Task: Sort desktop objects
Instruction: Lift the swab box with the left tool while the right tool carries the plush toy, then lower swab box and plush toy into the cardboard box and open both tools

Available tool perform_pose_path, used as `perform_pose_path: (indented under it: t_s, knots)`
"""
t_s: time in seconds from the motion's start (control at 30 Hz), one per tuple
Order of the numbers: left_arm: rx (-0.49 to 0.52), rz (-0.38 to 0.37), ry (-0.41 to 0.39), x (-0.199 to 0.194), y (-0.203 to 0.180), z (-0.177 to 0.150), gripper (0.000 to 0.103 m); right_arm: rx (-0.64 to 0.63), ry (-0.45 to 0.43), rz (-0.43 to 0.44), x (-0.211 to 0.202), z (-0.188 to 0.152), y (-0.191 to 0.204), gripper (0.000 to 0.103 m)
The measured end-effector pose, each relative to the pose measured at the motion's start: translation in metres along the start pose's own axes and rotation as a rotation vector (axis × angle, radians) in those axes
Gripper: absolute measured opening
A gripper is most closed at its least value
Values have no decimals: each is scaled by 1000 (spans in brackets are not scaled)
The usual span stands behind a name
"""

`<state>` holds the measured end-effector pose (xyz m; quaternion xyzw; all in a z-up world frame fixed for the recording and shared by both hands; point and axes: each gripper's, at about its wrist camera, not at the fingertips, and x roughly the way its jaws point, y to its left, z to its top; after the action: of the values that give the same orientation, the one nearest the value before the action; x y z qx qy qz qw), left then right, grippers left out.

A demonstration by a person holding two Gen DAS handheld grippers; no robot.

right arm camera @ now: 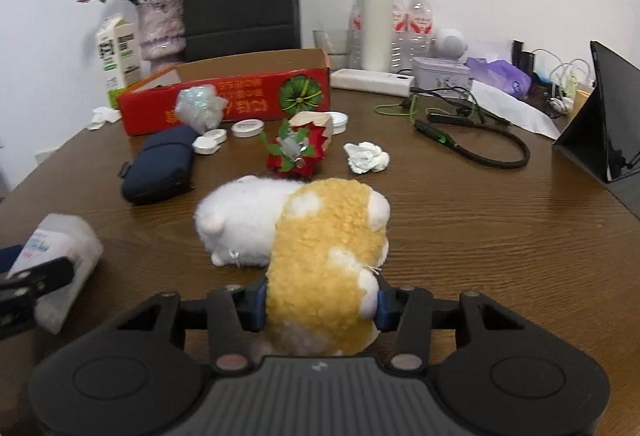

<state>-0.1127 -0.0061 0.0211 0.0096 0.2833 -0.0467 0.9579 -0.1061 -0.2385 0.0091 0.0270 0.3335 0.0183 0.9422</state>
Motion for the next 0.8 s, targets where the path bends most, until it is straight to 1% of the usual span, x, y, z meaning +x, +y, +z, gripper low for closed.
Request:
perform_pose_path:
  t_s: [0.07,0.17,0.2,0.27,0.37,0.43,0.53,0.63,0.67,0.73,0.8]
  knots:
    - [11,6,-5,-1,-1,-2,66,-7,-7,44,-9,-3,1,45]
    - [1,-17,-9,-6,-1,-2,65,-35,-30,75,-25,-3,8,45]
    - [-3,-15,-22,-8,-1,0,65,-36,-39,86,-29,-1,10,45]
    - [-10,-19,-56,-14,2,10,65,-41,-63,100,-36,9,12,45]
    - [-8,-28,-96,-13,8,40,65,-48,-100,138,-38,34,14,45]
    - [-17,-26,-114,-3,15,68,65,-55,-116,162,-29,60,13,45]
    - [-38,-36,-141,21,27,123,65,-76,-147,156,-9,108,11,45]
    - [-49,-38,-165,56,39,186,65,-66,-176,173,24,175,6,45]
    - [-51,-40,-163,72,42,208,65,-70,-175,170,37,195,5,45]
    - [-49,-47,-147,103,52,241,65,-86,-152,167,70,236,7,45]
    - [-68,-47,-103,141,62,270,65,-101,-94,150,112,276,13,45]
